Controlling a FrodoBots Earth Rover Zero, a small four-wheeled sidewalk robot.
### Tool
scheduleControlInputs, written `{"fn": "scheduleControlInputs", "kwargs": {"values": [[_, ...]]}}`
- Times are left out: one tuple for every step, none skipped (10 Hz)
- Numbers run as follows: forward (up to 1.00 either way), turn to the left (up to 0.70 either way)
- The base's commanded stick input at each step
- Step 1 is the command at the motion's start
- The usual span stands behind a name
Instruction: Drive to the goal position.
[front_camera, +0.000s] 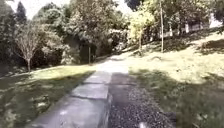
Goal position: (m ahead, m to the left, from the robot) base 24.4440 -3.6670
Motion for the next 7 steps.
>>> {"fn": "scheduleControlInputs", "kwargs": {"values": [[0.5, -0.04], [0.5, -0.15], [0.5, -0.31], [0.5, -0.47], [0.5, -0.34], [0.5, -0.07], [0.5, 0.0]]}}
